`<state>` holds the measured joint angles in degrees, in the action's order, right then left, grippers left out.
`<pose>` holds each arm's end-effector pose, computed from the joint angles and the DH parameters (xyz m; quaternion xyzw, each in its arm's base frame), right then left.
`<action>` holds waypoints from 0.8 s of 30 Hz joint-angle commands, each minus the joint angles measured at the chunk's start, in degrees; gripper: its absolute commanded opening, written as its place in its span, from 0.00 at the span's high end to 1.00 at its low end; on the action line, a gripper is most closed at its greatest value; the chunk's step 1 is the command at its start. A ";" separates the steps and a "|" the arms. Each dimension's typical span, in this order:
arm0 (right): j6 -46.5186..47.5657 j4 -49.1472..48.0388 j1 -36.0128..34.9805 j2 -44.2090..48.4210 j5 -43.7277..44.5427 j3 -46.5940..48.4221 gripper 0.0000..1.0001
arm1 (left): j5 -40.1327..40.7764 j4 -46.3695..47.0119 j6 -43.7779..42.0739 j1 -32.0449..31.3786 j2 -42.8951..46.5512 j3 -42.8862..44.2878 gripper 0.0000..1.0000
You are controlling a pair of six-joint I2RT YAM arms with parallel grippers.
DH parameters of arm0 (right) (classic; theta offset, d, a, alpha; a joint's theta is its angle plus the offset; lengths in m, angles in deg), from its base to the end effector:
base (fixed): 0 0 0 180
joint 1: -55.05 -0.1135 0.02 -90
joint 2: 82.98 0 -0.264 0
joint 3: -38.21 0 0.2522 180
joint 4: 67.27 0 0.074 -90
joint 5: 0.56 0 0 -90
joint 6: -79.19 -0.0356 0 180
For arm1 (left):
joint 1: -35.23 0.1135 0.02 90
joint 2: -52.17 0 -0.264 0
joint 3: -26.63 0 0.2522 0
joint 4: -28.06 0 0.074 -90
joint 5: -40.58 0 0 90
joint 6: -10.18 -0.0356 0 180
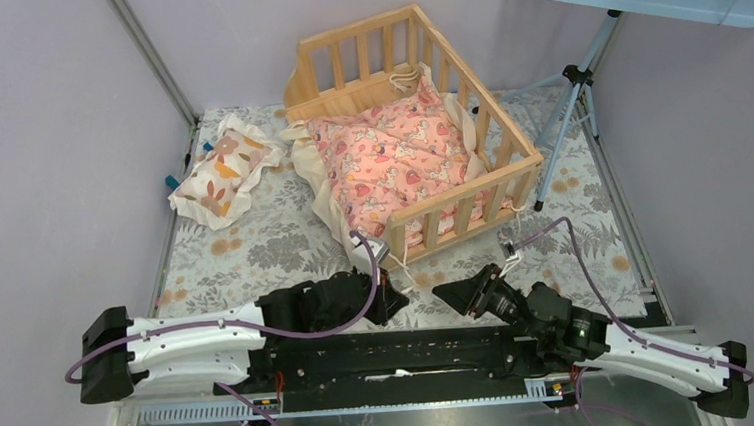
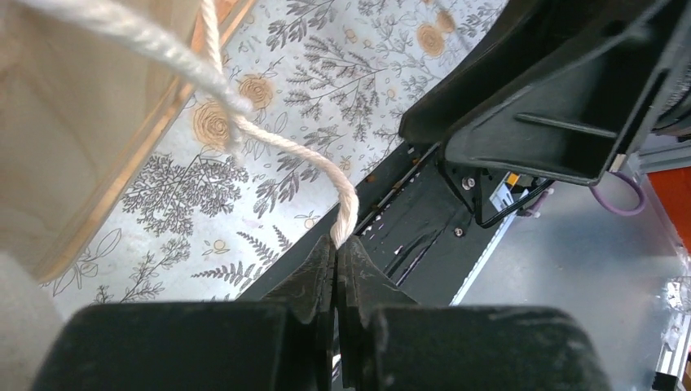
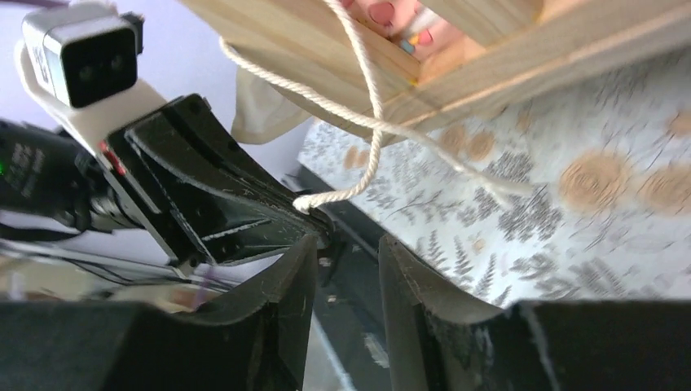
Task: Set up the pet bed
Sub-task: Tie the ropes to the bed frame.
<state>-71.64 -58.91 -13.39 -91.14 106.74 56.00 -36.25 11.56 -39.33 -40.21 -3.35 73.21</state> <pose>0.0522 0.1033 0.1956 0.0614 0.6969 0.5936 0.3978 0.0626 -0.2088 0.2453 0.1938 0.8195 -0.3983 0.3636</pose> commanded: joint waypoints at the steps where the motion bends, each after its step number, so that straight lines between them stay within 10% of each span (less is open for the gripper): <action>1: 29.94 -5.50 -0.37 -0.86 0.65 3.83 0.58 | 1.70 -3.38 1.61 -0.24 -0.12 4.31 1.00; 11: 79.12 -8.21 -0.40 -23.33 -23.53 14.62 0.35 | -0.44 -11.58 1.47 -0.16 0.19 9.10 1.00; 24: 103.71 -3.10 -0.37 -29.52 -26.10 19.76 0.38 | -4.52 -17.34 -5.41 -0.15 -1.16 12.71 1.00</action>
<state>22.12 -63.55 -13.52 -118.18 81.98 71.92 -38.51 -4.99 -41.13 -40.21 -4.58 82.17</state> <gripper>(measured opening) 0.631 0.013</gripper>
